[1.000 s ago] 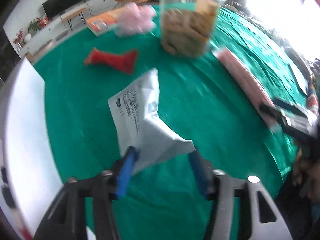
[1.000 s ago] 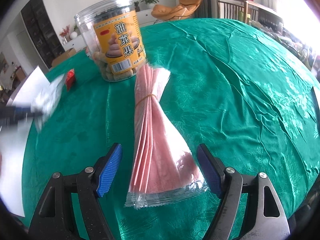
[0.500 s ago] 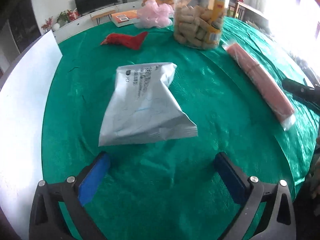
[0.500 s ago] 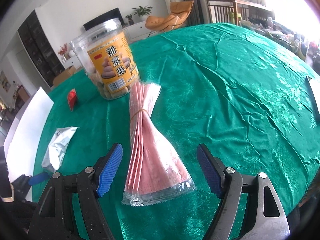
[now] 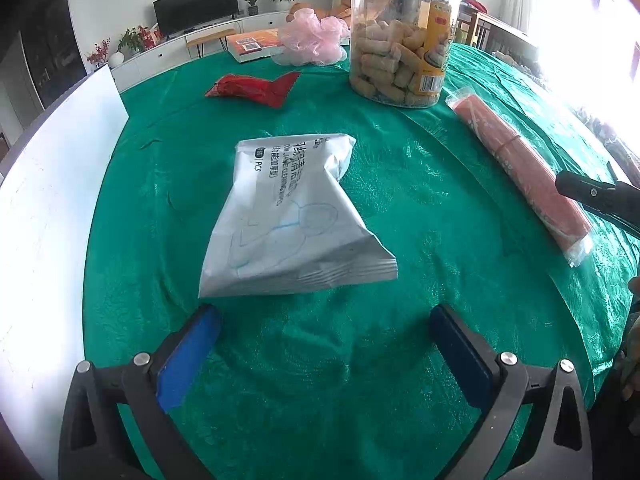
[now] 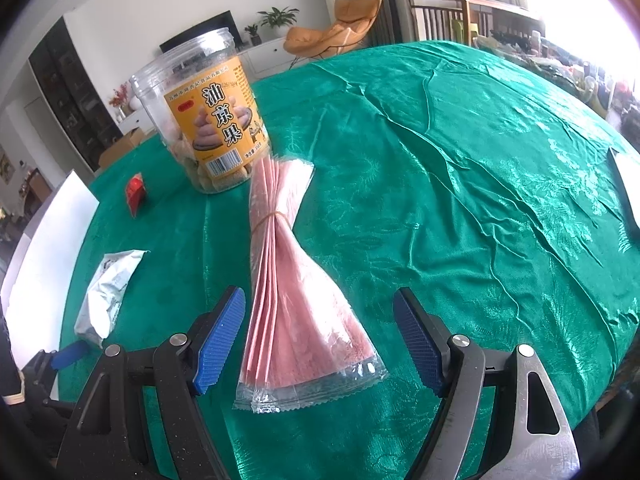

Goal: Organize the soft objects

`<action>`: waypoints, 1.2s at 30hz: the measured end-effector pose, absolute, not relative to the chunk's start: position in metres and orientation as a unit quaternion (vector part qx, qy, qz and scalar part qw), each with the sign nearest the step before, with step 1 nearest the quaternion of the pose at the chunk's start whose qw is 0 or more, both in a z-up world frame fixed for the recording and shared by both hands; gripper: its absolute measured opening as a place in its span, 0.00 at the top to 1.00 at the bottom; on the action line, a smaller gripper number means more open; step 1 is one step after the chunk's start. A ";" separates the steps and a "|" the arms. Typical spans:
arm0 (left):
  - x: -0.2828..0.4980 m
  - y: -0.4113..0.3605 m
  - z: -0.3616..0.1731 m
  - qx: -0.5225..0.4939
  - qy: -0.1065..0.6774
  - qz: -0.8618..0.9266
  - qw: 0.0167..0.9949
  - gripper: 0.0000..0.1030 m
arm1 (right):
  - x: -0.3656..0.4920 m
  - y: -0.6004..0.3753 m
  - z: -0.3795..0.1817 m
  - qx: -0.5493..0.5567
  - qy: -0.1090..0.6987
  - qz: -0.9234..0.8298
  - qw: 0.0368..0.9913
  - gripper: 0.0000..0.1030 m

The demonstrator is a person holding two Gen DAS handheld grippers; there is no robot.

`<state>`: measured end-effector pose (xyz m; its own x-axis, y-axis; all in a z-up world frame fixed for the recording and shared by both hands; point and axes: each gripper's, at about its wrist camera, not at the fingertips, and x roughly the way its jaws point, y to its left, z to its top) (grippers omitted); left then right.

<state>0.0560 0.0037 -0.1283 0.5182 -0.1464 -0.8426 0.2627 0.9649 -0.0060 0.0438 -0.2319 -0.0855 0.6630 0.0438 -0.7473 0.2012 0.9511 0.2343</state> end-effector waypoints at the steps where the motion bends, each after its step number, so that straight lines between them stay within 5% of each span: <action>1: 0.056 0.004 -0.128 0.061 0.476 -0.119 0.869 0.00 | 0.044 -0.232 -0.085 0.150 0.407 -0.045 0.900 0.23; 36: 0.054 0.004 -0.128 0.059 0.472 -0.117 0.872 0.00 | 0.043 -0.233 -0.086 0.149 0.407 -0.040 0.900 0.23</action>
